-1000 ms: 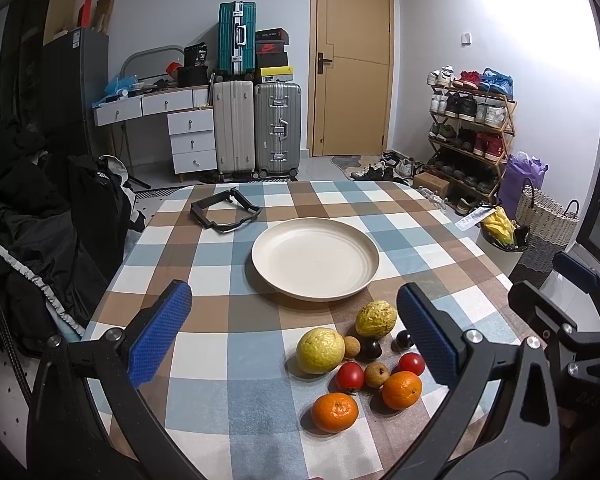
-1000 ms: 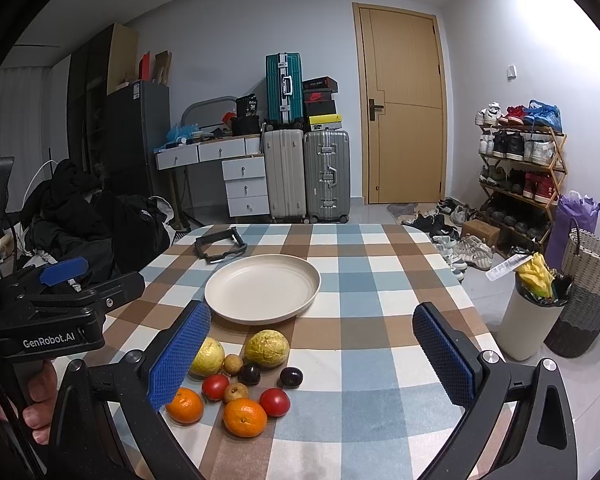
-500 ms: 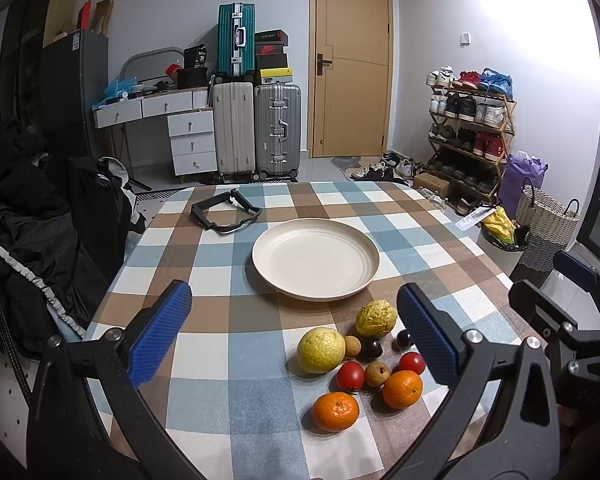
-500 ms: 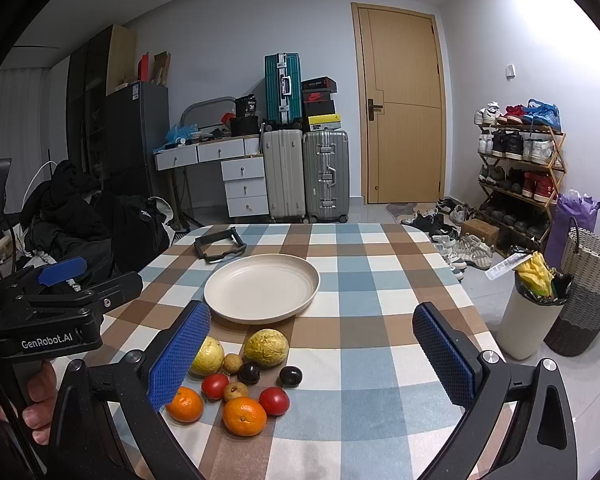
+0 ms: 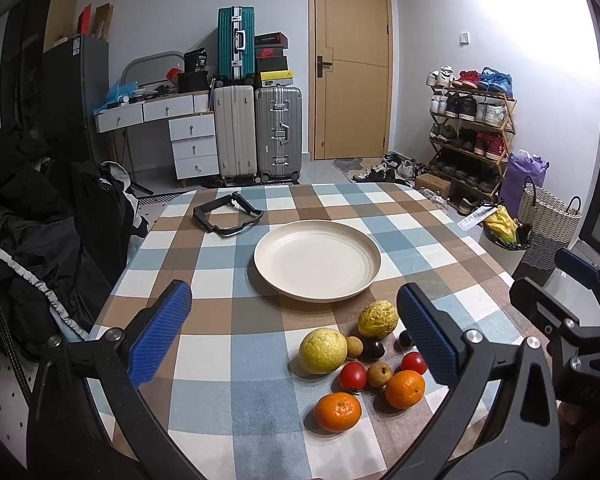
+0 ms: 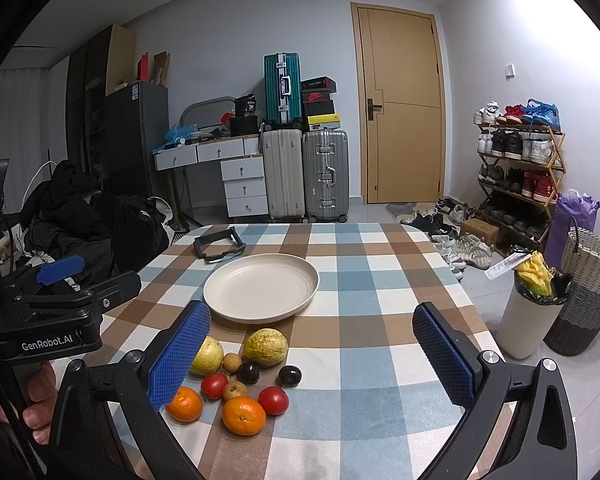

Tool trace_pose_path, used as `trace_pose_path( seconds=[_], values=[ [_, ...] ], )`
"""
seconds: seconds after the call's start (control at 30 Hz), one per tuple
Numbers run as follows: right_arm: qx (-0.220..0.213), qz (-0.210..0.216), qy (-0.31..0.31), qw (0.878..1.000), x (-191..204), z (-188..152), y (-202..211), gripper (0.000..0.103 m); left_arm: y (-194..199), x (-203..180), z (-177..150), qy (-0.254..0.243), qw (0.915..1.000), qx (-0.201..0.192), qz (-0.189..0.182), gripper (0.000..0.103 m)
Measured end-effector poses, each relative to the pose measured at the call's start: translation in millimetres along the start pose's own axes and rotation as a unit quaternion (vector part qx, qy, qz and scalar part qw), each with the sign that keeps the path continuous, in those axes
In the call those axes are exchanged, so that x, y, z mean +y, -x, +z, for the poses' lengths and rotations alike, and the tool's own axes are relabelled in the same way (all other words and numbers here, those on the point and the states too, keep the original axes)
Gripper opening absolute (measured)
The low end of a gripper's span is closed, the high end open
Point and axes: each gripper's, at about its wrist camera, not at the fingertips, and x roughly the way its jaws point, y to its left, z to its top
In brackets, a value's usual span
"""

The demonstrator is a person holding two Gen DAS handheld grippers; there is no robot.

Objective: Organize fruits

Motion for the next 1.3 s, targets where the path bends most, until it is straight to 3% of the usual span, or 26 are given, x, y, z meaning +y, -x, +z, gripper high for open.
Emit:
trace_pose_path(
  seconds=[0.73, 0.97, 1.3],
  values=[
    [0.005, -0.002, -0.005, 1.0, -3, -12, -5, 0.103, -15, 1, -18, -0.003, 0.9996, 0.021, -0.016, 0.102],
    [0.014, -0.004, -0.007, 1.0, -5, -18, -10, 0.103, -29, 3, -41, -0.016, 0.9975, 0.047, -0.051, 0.102],
    [0.035, -0.007, -0.018, 0.999, -10, -24, -21, 0.103, -67, -3, -81, -0.033, 0.9884, 0.118, -0.089, 0.102]
  ],
)
